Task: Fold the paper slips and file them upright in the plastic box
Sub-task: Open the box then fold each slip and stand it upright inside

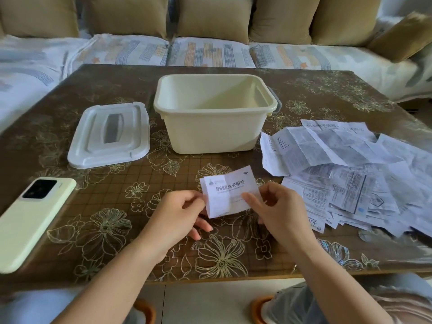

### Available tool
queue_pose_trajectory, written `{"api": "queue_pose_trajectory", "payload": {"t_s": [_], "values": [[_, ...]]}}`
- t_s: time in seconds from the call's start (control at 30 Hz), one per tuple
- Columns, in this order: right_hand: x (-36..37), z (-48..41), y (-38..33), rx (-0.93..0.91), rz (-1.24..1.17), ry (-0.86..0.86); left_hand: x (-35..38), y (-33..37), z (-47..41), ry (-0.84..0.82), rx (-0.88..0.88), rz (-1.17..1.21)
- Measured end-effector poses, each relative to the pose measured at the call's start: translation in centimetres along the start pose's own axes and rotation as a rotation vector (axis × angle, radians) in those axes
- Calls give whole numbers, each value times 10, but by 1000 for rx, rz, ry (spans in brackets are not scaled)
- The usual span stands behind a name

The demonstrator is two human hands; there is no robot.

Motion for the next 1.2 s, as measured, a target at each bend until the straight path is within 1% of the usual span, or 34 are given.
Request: {"api": "queue_pose_trajectory", "payload": {"t_s": [0.07, 0.13, 0.17, 0.23, 0.33, 0.37, 0.43, 0.47, 0.53, 0.6, 0.7, 0.8, 0.87, 0.9, 1.0, 1.13, 1.2], "values": [[5, -3, 3, 7, 42, -3, -5, 2, 1, 44, 15, -25], [6, -4, 3, 2, 72, -2, -6, 6, 2, 55, 26, -29], [7, -4, 2, -2, 84, -2, -6, 8, 2, 54, 46, -69], [8, -5, 1, -11, 114, 1, -5, 12, 2, 62, 104, -211], [10, -6, -3, -26, 181, 0, -4, 14, -1, 138, 178, -394], [11, -6, -5, -35, 204, -5, -3, 16, -1, 177, 209, -506], [12, -7, -11, -68, 258, -10, 1, 26, 2, 280, 310, -813], [11, -7, -13, -84, 305, -7, 3, 30, 5, 333, 375, -911], [10, -8, -18, -103, 428, 3, 10, 34, 7, 368, 528, -989], [10, -8, -22, -132, 532, 34, 19, 34, 8, 310, 663, -990], [8, -3, -30, -217, 660, 134, 29, 30, 8, 181, 768, -971], [14, 11, -46, -436, 738, 242, 28, 27, 8, 105, 780, -937], [27, 20, -50, -553, 709, 202, 23, 25, 4, 63, 757, -904], [32, 23, -49, -564, 683, 178, 21, 23, 3, 40, 749, -889], [31, 20, -40, -499, 622, 155, 19, 21, -1, -34, 724, -883], [31, 19, -36, -469, 630, 108, 16, 19, -4, -132, 704, -868], [30, 20, -36, -466, 619, 113, 13, 16, -7, -176, 688, -858]]}}
Point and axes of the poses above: each hand's wrist, its own z-axis away from the middle knuckle, its own x-axis out of the palm, y = z × x, the point moved 9 cm from there along -z, towards the middle knuckle, and after that the axes turned 10 degrees about z, right-handed, at the moved point
